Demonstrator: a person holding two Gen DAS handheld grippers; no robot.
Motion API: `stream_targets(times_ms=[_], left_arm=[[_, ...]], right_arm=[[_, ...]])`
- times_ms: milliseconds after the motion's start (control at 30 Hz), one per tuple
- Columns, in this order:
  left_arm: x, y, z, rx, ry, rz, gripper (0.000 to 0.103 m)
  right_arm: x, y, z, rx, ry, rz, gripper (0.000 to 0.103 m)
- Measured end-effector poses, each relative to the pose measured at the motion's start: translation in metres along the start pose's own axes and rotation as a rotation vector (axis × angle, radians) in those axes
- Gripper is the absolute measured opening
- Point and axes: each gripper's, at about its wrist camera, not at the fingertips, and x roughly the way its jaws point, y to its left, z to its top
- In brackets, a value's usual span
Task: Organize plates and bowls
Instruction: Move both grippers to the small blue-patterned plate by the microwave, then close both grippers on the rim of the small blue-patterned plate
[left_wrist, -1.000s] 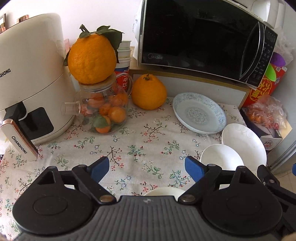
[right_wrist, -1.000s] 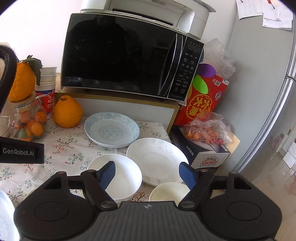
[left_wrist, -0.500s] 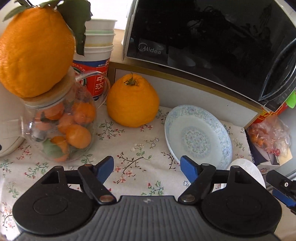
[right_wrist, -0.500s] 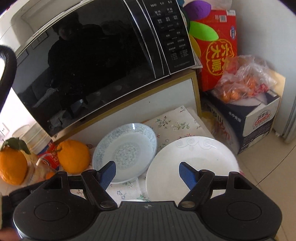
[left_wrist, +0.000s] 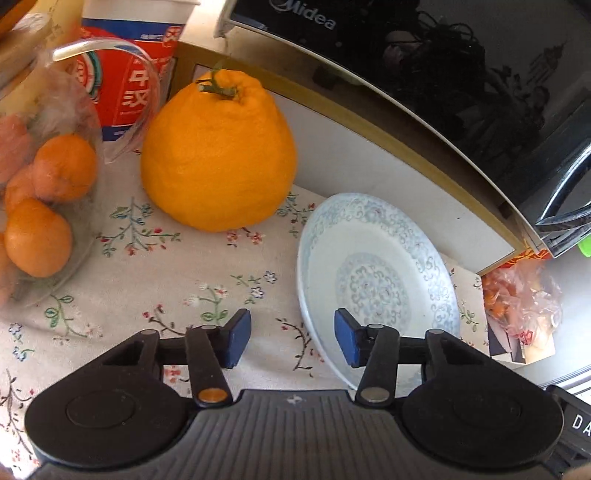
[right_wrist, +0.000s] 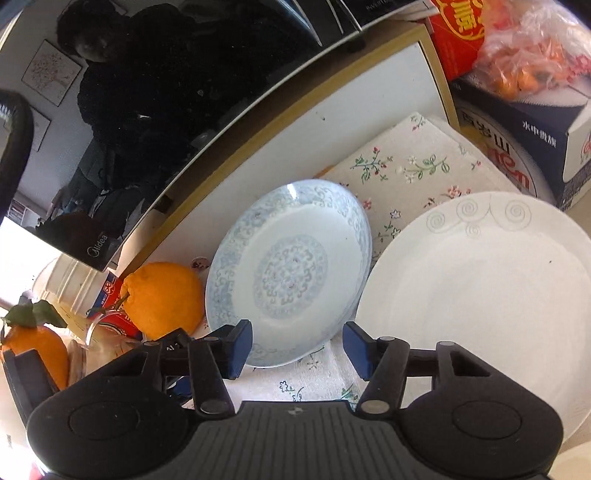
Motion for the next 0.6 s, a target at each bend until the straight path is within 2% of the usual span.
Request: stream_targets(times_ms=[100,133,167,233,333,467,600], left_arm=[[0.009,-0.004,-0.001,-0.017,0.012,-0.023,0.032],[0.013,-0.004,-0.002,-0.015,0.015,-0.032,0.019],[0.017,-0.005,0.0,-0.014,0.005,-0.028,0.017],[0.018,-0.007,-0.001,-0.014,-0.007,-0.024,0.016],[0.017,-0.002,0.002,-0.035,-0.005,-0.014,0.009],[0.009,0.001,0.001,-0.02,-0.013,0.006,0.008],[-0.002,0.011,0.007,-0.064,-0.003,0.011,0.007]], right_arm=[[0.002,0.0,0.0,0.003,-0.006,0.014,0.045],[0.003,0.0,0.0,0.007,-0.008,0.016,0.044],[0.005,-0.002,0.001,0.022,-0.005,0.021,0.042],[0.007,-0.007,-0.001,0.062,0.002,0.034,0.04],[0.006,-0.006,-0.002,0.066,0.005,0.031,0.039],[0.007,-0.004,-0.005,0.082,0.033,0.021,0.038],[0.011,-0.003,-0.009,0.108,0.062,-0.007,0.038]])
